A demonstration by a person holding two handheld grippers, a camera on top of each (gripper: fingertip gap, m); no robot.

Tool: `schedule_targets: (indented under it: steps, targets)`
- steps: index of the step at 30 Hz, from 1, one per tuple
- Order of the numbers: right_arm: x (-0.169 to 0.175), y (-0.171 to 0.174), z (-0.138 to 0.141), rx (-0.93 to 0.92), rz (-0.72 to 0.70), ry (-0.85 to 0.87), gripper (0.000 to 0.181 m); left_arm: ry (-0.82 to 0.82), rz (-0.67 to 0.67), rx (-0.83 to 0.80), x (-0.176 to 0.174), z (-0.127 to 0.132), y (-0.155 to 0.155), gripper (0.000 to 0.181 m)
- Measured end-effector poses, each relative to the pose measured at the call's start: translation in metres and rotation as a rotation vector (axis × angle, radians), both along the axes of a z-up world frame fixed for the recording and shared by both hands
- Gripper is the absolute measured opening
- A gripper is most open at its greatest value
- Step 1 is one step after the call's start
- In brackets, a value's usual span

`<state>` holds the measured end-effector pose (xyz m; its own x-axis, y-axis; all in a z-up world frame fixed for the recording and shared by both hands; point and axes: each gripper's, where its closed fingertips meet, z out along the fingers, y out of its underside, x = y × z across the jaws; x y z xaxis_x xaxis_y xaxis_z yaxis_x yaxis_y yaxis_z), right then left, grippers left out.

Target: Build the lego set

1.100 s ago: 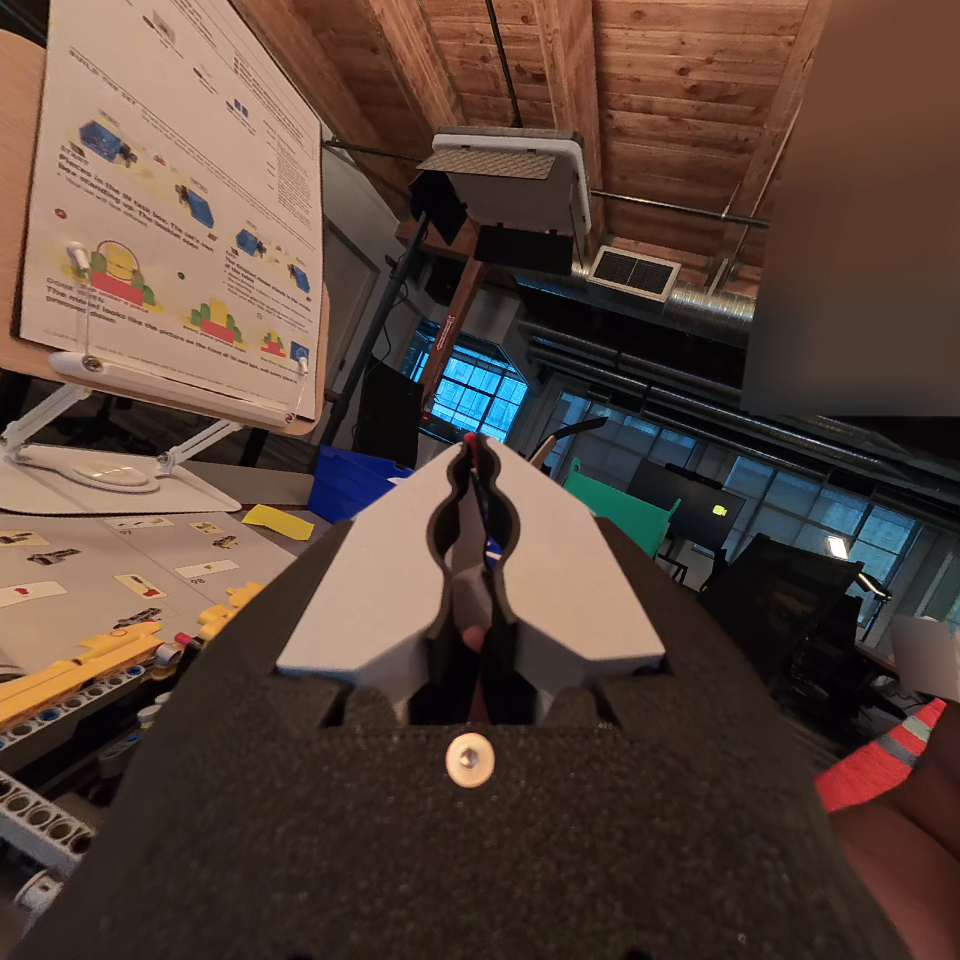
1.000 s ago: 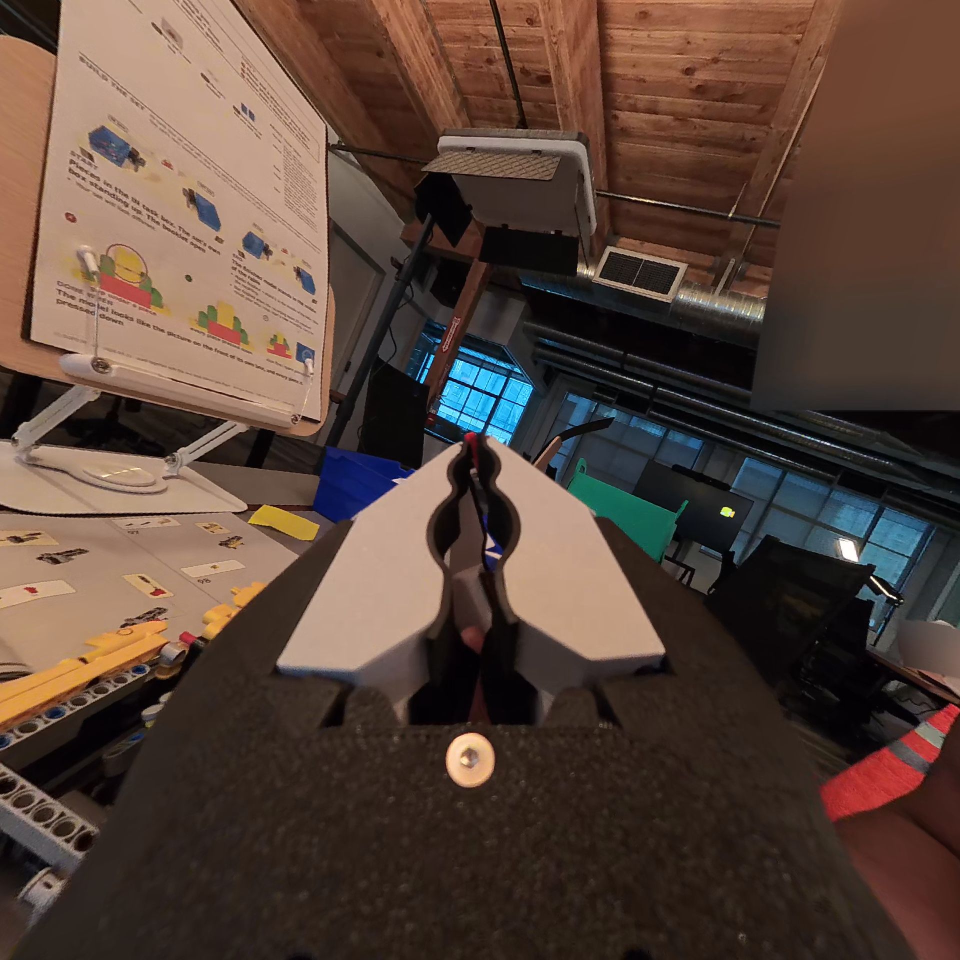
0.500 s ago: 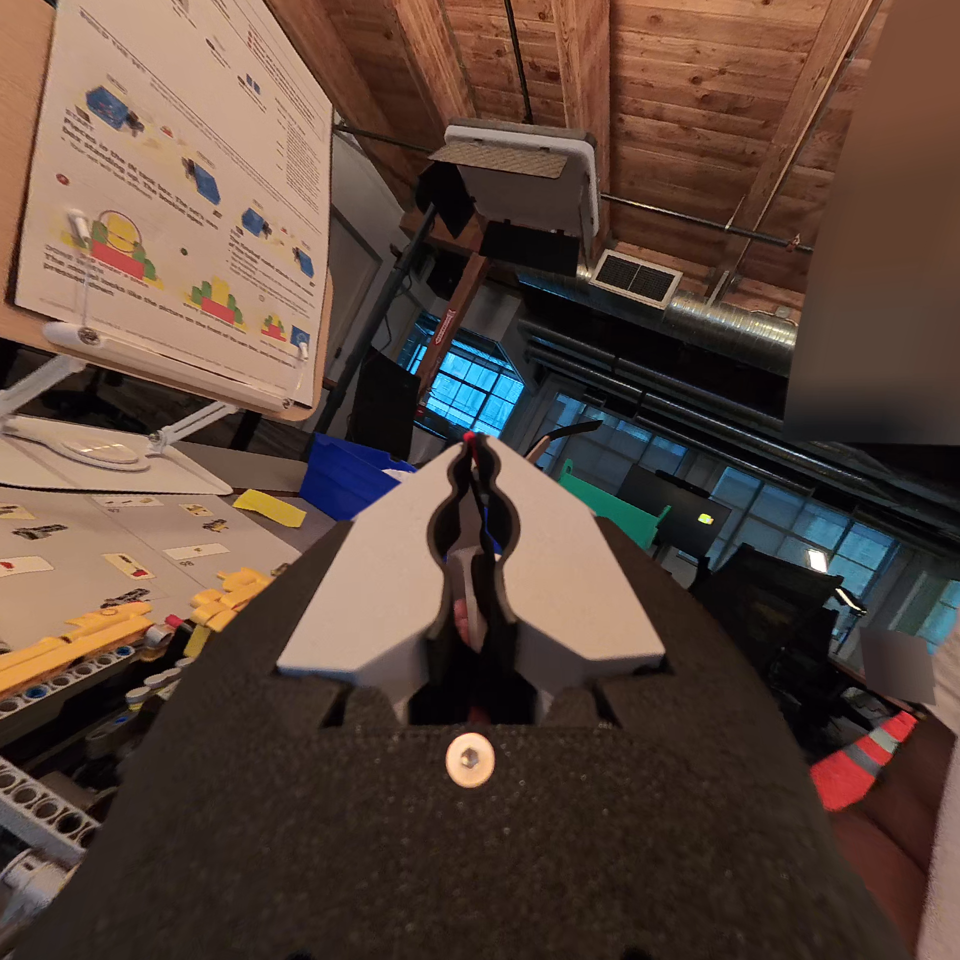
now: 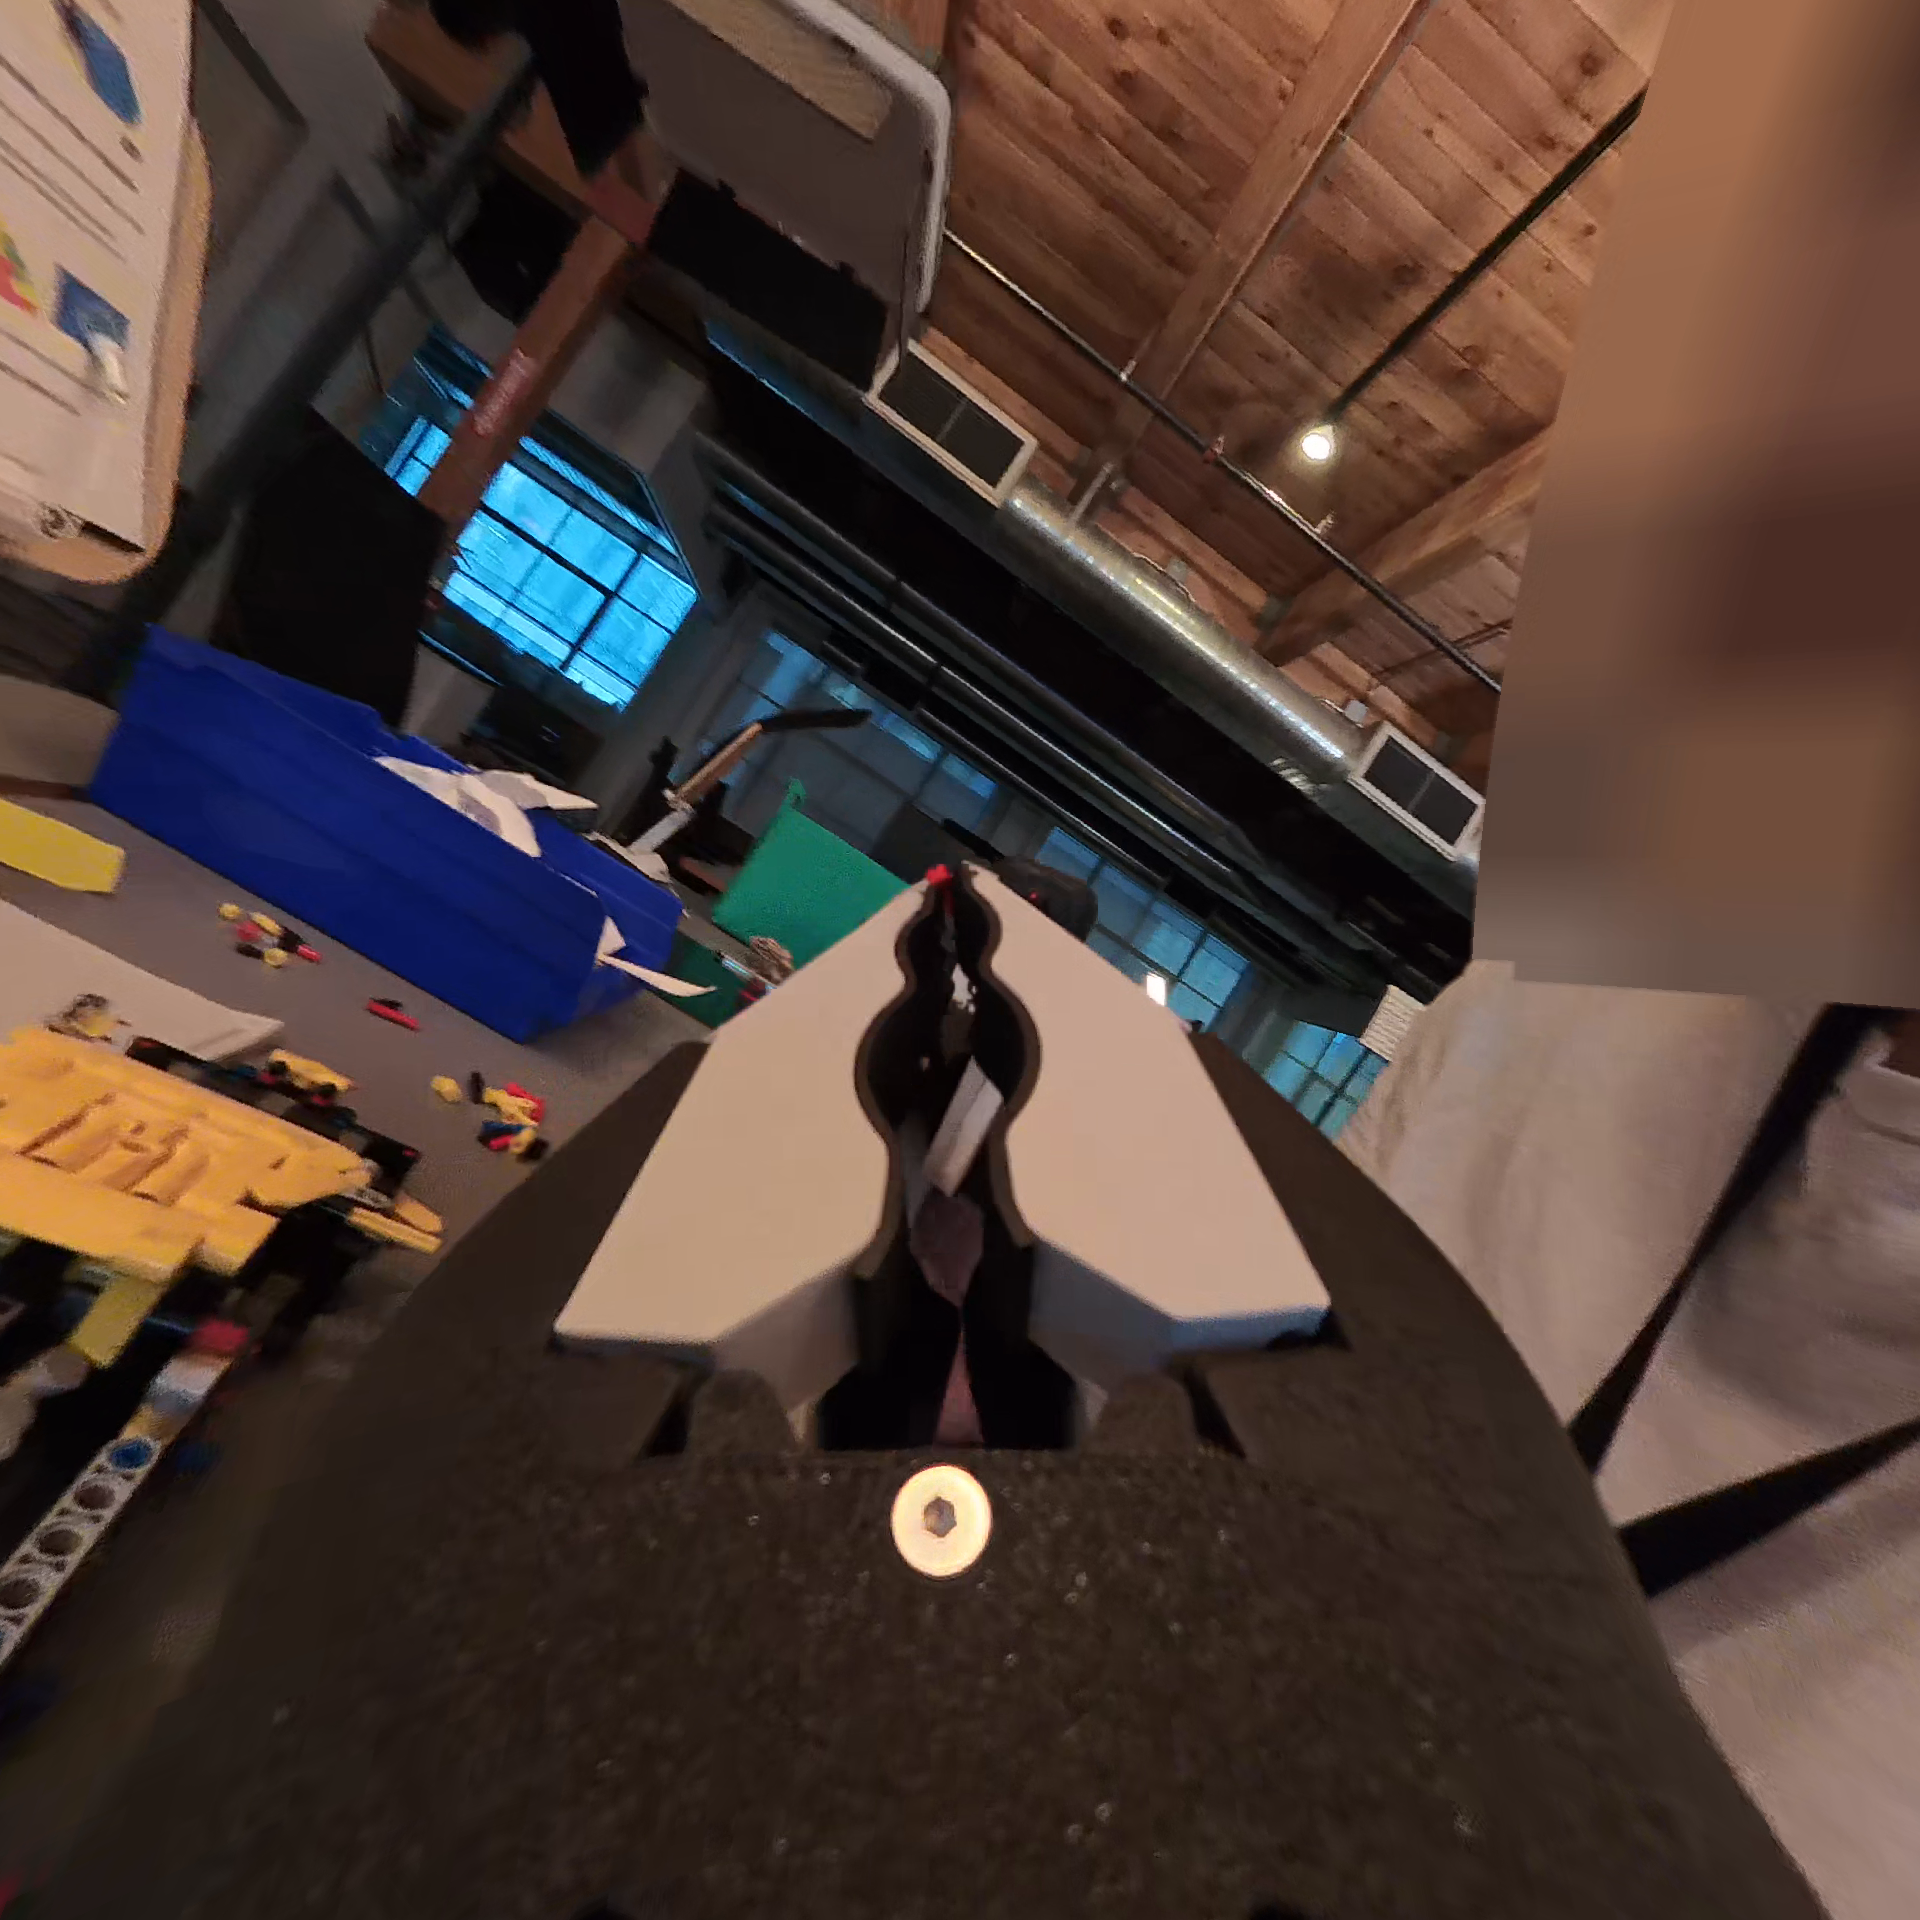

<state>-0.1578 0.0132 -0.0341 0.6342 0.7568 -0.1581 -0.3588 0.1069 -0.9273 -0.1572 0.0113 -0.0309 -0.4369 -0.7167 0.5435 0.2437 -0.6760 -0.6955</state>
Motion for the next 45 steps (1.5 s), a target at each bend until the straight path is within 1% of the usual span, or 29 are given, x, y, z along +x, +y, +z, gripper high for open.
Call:
schedule_targets:
  steps: [2,4,6,9,10,11,13,14,15,16,18,19,21,23,24,25,26,27,29,30,31,32,34,36,38,41,43,45]
  targets:
    - [0.000,-0.004,0.000,0.057,-0.032,-0.105,0.006,0.003,-0.042,-0.013,0.000,-0.001,-0.003,0.001]
    - [0.002,-0.003,-0.001,0.113,-0.087,-0.185,0.006,0.005,-0.040,-0.023,0.002,-0.002,-0.004,0.001]
    - [0.003,-0.001,-0.003,0.172,-0.183,-0.281,0.006,0.004,-0.046,-0.065,0.003,-0.004,-0.001,0.000]
    - [0.009,0.004,-0.002,0.274,-0.372,-0.400,0.006,-0.012,-0.087,-0.106,0.004,-0.005,-0.008,0.000]
    - [0.008,0.004,-0.002,0.291,-0.379,-0.416,0.006,-0.032,-0.079,-0.103,0.002,-0.002,-0.008,0.000]
    - [0.007,0.004,-0.004,0.277,-0.355,-0.417,0.006,-0.025,-0.066,-0.078,0.001,-0.001,-0.008,0.000]
    - [0.010,0.004,-0.006,0.220,-0.294,-0.385,0.007,0.016,-0.050,-0.032,0.001,-0.005,-0.006,0.000]
    - [0.015,0.003,-0.006,0.222,-0.296,-0.385,0.006,0.025,-0.028,-0.036,-0.002,-0.007,0.000,0.000]
    - [0.027,0.003,-0.006,0.221,-0.325,-0.400,0.006,0.071,0.003,-0.021,-0.002,-0.012,0.006,0.000]
    - [0.040,0.004,-0.007,0.201,-0.342,-0.390,0.006,0.149,0.045,0.029,-0.001,-0.022,0.012,0.000]
    - [0.069,0.005,-0.011,0.115,-0.354,-0.339,0.006,0.264,0.121,0.131,0.001,-0.036,0.020,0.000]
    - [0.085,0.005,-0.012,0.088,-0.388,-0.320,0.006,0.306,0.147,0.164,0.004,-0.042,0.022,0.000]
    - [0.119,-0.001,-0.010,0.072,-0.474,-0.303,0.006,0.413,0.161,0.223,0.012,-0.060,0.022,0.000]
    - [0.151,-0.006,-0.015,0.011,-0.543,-0.281,0.006,0.456,0.157,0.258,0.018,-0.069,0.018,0.007]
    - [0.162,-0.008,-0.023,-0.046,-0.554,-0.274,0.005,0.464,0.166,0.278,0.019,-0.071,0.017,0.009]
    - [0.167,-0.007,-0.037,-0.146,-0.535,-0.288,0.006,0.474,0.182,0.303,0.021,-0.073,0.018,0.011]
    - [0.163,-0.007,-0.058,-0.270,-0.472,-0.331,0.005,0.493,0.200,0.335,0.023,-0.077,0.018,0.011]
    - [0.151,-0.010,-0.084,-0.410,-0.372,-0.408,0.006,0.518,0.218,0.370,0.024,-0.081,0.020,0.012]
    - [0.123,-0.029,-0.139,-0.684,-0.148,-0.648,0.006,0.558,0.252,0.438,0.025,-0.089,0.022,0.011]
    - [0.113,-0.040,-0.159,-0.759,-0.071,-0.793,0.007,0.571,0.269,0.463,0.026,-0.091,0.023,0.011]
    - [0.108,-0.045,-0.170,-0.780,-0.049,-0.914,0.007,0.575,0.283,0.481,0.026,-0.091,0.023,0.011]
    - [0.101,-0.049,-0.176,-0.785,-0.015,-0.999,0.007,0.574,0.290,0.495,0.027,-0.091,0.023,0.011]
    - [0.088,-0.051,-0.179,-0.804,0.056,-1.093,0.007,0.577,0.302,0.510,0.027,-0.091,0.023,0.011]
    - [0.088,-0.055,-0.187,-0.865,0.113,-1.190,0.007,0.584,0.314,0.516,0.026,-0.092,0.025,0.011]
    - [0.086,-0.056,-0.191,-0.864,0.151,-1.256,0.007,0.599,0.325,0.526,0.025,-0.095,0.026,0.010]
    - [0.082,-0.053,-0.193,-0.852,0.186,-1.274,0.007,0.617,0.349,0.552,0.023,-0.096,0.028,0.009]
    - [0.082,-0.053,-0.197,-0.870,0.219,-1.271,0.018,0.620,0.347,0.563,0.023,-0.096,0.026,0.009]
    - [0.076,-0.055,-0.189,-0.855,0.306,-1.221,0.034,0.622,0.341,0.566,0.024,-0.097,0.024,0.009]
